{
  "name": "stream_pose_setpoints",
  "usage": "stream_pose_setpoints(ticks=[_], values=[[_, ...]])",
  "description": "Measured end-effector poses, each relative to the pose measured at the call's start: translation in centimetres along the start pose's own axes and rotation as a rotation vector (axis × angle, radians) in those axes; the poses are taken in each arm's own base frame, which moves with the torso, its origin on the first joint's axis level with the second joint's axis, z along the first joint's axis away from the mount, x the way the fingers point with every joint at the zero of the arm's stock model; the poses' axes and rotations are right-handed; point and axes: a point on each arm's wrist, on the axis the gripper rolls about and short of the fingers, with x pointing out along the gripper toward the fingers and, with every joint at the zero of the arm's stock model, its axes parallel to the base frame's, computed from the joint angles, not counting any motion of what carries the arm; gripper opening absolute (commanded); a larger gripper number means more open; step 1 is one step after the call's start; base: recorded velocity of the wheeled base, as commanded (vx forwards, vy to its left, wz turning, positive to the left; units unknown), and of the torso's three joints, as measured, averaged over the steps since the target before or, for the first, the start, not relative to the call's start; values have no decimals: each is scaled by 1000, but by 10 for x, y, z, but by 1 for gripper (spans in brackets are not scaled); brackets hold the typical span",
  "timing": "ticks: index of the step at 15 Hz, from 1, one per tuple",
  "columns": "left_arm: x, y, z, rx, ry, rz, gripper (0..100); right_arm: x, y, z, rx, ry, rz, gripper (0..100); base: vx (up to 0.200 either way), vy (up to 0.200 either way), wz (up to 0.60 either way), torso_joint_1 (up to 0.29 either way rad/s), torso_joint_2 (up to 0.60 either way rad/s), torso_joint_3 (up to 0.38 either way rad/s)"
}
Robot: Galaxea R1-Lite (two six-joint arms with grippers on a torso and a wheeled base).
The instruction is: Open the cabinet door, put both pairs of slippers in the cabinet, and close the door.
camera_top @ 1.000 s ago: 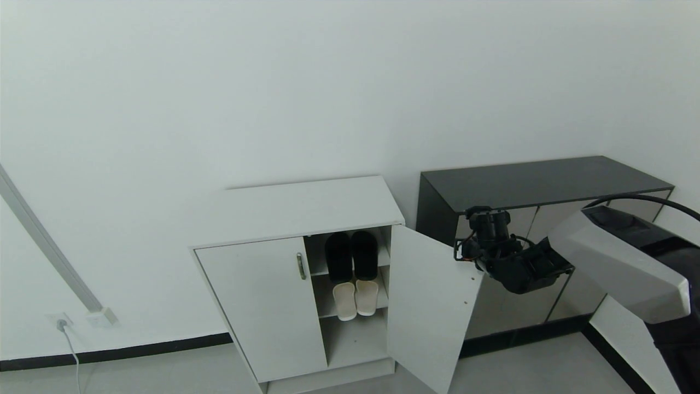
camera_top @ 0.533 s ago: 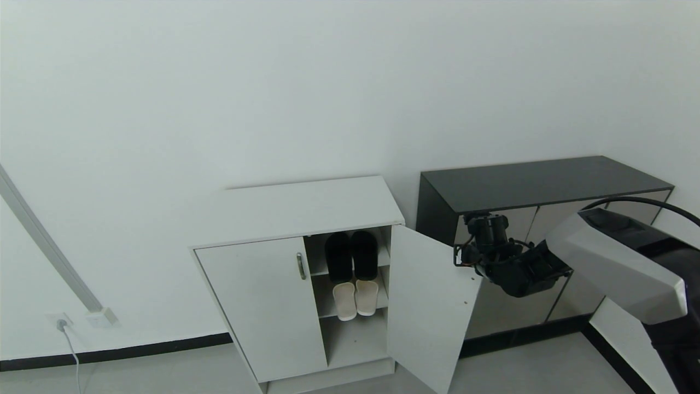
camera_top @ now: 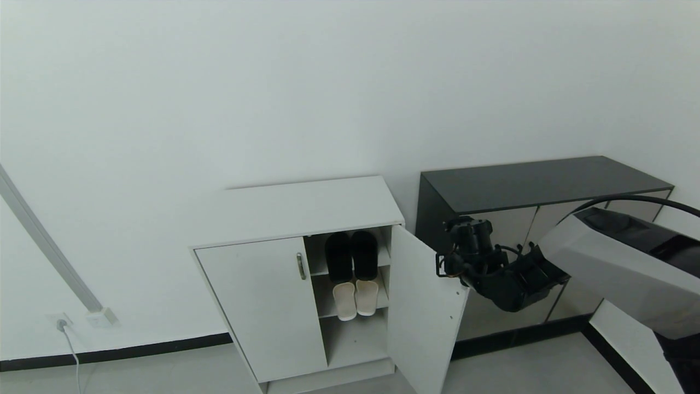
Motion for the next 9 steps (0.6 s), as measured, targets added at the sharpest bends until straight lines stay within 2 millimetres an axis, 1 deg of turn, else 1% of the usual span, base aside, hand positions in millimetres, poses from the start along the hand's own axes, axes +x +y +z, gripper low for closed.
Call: stream_pose_setpoints(ticks=[2,5,7,9], values=[[0,0,0,0,0,0,0,-12,11,0,-11,-3,28,0,0,0,0,0,0,0],[0,0,0,0,0,0,0,-28,16,1,-20,-4,50,0,0,0,0,0,0,0],[0,0,0,0,0,0,0,-32,17,2,-23,-6,54,0,0,0,0,0,0,0],[0,0,0,0,0,-1,0,-31,19,-2,-28,3,57,0,0,0,0,0,0,0]])
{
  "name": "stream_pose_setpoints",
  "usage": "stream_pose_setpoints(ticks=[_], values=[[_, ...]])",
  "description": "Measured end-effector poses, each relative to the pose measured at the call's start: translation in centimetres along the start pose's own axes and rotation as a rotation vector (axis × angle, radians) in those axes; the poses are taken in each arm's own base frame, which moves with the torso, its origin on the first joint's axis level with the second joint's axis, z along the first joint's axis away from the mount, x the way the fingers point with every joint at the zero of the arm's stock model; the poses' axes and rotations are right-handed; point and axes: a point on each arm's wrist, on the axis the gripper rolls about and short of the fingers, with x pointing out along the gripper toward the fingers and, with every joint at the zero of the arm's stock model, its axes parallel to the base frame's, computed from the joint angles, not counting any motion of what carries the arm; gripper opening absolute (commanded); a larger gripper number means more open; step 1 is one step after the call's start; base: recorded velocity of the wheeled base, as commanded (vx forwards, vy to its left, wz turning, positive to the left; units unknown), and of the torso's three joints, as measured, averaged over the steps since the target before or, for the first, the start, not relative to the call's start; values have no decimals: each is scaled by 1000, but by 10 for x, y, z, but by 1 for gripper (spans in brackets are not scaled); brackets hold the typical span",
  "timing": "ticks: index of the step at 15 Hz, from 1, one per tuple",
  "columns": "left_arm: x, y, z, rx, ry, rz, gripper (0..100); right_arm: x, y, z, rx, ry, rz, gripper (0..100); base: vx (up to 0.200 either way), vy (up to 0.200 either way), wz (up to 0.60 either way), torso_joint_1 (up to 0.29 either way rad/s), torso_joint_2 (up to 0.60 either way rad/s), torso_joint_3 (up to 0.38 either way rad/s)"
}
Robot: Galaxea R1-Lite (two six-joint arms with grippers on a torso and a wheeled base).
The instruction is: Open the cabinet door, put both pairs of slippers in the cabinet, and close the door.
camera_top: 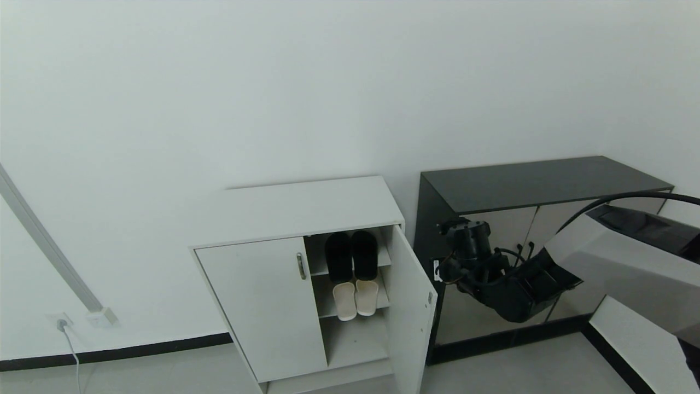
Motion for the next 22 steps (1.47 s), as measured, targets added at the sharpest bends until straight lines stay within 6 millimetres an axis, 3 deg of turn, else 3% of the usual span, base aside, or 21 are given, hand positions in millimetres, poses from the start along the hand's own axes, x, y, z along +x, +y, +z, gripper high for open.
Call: stream_pose_setpoints(ticks=[3,9,12,15,18,22], values=[[0,0,0,0,0,0,0,3,11,-12,-19,26,21,0,0,0,0,0,0,0],[0,0,0,1,0,-1,0,-9,58,-35,-25,53,125,0,0,0,0,0,0,0],[0,0,0,1,1,-1,0,-23,74,-37,-24,32,179,0,0,0,0,0,0,0],[0,0,0,0,1,-1,0,-53,91,-38,-37,8,304,0,0,0,0,0,0,0],[0,0,0,0,0,0,0,-85,93,-26,-87,-78,379,0,0,0,0,0,0,0],[0,0,0,0,0,-1,0,-98,84,-26,-150,-140,393,0,0,0,0,0,0,0]])
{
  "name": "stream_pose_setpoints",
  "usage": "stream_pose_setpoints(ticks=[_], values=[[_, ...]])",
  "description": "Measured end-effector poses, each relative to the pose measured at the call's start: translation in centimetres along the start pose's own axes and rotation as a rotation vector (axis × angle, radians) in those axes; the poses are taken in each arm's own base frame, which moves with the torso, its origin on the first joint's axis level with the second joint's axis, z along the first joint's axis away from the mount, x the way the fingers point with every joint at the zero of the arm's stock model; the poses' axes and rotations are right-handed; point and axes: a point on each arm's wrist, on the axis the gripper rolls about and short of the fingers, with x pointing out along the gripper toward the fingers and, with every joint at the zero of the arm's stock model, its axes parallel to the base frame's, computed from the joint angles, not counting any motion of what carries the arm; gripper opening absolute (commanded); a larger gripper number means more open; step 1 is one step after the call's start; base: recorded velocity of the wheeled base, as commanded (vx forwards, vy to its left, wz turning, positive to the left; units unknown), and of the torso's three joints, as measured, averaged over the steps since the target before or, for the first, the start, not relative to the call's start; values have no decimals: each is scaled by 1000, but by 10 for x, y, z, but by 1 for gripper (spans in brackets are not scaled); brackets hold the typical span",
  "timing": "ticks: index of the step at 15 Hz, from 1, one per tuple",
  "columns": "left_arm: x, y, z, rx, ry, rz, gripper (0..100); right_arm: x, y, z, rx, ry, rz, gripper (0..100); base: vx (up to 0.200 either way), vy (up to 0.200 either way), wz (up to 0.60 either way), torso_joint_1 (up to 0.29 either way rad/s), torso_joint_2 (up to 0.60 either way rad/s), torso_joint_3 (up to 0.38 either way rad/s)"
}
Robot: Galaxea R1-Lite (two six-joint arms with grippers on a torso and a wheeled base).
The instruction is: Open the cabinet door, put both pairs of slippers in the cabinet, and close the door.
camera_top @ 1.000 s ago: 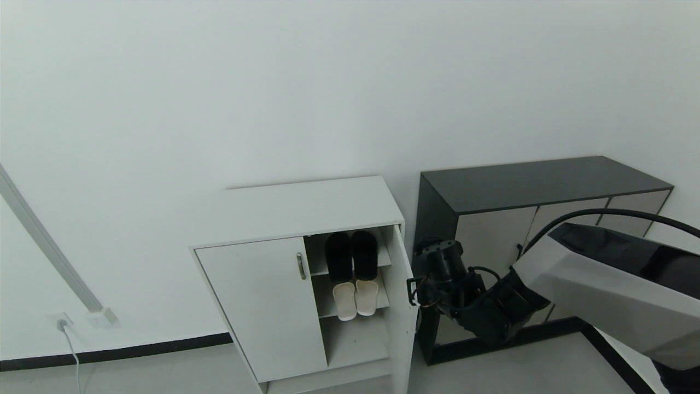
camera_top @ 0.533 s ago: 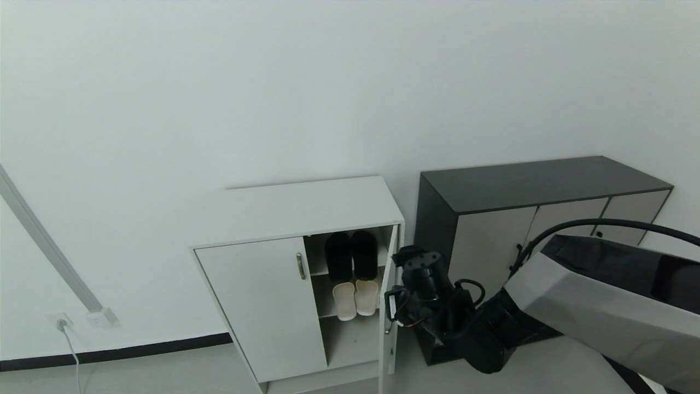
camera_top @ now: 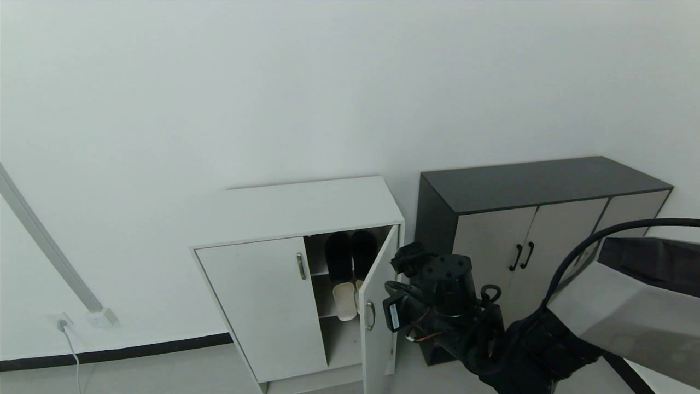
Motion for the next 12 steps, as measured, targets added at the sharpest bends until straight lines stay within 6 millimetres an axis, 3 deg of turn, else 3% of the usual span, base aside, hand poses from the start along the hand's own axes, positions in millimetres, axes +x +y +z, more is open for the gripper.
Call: stream_pose_setpoints(ticks=[6,12], values=[[0,0,0,0,-1,1,0,0,0,-5,-1,13,24,0,0,0,600,2,1,2],[0,0,0,-1,-2,3,0,1,-5,-11,-16,-17,29,0,0,0,0,0,0,0]])
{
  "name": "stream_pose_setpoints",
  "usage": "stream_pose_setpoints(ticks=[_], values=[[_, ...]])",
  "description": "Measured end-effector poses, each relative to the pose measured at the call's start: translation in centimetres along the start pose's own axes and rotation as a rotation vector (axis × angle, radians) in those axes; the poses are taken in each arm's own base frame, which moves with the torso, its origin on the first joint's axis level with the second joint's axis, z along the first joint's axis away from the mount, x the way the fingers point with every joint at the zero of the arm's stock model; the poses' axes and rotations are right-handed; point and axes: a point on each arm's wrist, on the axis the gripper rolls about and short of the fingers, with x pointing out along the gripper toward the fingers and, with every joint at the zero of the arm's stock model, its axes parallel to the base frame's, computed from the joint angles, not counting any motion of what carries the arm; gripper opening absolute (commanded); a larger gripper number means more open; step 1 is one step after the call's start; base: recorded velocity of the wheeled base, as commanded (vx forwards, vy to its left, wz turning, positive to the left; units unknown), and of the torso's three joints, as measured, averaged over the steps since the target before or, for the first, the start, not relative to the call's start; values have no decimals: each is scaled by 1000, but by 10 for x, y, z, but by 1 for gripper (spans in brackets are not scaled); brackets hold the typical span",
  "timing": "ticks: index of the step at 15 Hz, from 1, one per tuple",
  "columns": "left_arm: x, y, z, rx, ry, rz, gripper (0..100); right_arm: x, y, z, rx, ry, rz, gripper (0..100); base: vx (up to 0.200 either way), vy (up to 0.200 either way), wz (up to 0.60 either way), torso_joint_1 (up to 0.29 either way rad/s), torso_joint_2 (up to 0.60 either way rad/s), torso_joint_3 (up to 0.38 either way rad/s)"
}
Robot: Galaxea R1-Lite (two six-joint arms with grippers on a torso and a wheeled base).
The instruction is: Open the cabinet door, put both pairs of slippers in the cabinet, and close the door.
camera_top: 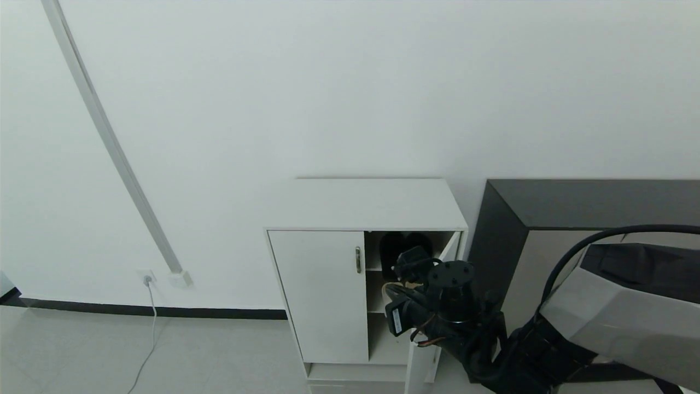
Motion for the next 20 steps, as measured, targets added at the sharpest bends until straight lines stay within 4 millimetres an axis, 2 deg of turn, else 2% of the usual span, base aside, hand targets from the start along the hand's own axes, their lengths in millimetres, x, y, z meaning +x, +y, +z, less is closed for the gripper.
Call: stream_pose_setpoints(ticks=[4,9,11,16,20], values=[[0,0,0,2,2,-2,0,-5,-8,-1,-10,48,-28,0,0,0,0,0,0,0],[0,0,0,3,2,-5,0,-25,-26,6,-15,56,-65,0,200,0,0,0,-2,5],[0,0,0,3,3,-4,0,-33,-30,4,-16,71,-75,0,0,0,0,0,0,0],[0,0,0,3,2,-4,0,-65,-40,-22,-23,144,-64,0,0,0,0,0,0,0],[0,0,0,2,2,-5,0,-78,-55,-44,-21,240,-103,0,0,0,0,0,0,0]])
